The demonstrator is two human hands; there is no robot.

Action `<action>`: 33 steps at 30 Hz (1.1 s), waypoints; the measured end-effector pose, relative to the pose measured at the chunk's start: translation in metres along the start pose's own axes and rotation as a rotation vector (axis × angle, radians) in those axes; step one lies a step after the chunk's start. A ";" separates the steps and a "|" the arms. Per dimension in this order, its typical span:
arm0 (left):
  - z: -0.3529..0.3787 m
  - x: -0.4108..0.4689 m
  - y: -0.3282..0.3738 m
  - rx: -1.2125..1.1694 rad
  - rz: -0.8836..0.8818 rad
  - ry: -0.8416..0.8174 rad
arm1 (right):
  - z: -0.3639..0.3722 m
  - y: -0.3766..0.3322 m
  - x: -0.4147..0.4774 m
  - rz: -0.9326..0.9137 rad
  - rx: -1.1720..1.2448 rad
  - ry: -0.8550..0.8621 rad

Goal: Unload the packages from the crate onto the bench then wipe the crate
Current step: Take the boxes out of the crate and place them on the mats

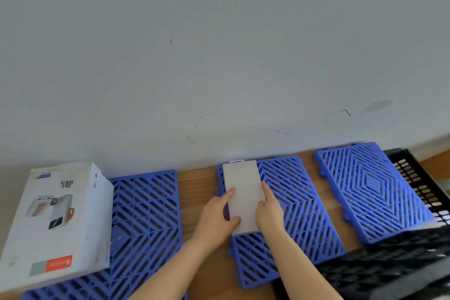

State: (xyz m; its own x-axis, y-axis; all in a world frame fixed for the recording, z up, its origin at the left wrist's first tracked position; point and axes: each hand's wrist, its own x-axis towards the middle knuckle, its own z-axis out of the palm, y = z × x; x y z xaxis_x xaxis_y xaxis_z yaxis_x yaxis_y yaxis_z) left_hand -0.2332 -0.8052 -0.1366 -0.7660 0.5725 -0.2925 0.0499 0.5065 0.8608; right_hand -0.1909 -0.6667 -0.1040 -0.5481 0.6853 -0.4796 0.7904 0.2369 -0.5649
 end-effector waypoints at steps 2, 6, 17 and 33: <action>0.001 0.003 -0.002 0.001 0.021 -0.022 | -0.001 0.001 0.004 0.002 0.005 0.023; 0.006 0.009 -0.002 -0.031 0.027 -0.047 | 0.000 0.001 0.000 -0.020 -0.024 0.049; 0.031 0.018 0.013 -0.007 0.014 0.033 | 0.019 0.021 -0.054 -0.122 -0.210 0.268; -0.021 -0.003 0.048 0.089 0.091 0.155 | -0.024 -0.035 -0.085 -0.240 0.060 0.133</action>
State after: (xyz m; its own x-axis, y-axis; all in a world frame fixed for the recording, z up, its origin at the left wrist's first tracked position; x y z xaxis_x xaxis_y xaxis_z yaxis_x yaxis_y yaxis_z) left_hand -0.2420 -0.7958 -0.0855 -0.8447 0.5160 -0.1421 0.1742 0.5161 0.8386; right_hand -0.1657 -0.7164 -0.0270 -0.6740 0.6997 -0.2371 0.6226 0.3652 -0.6921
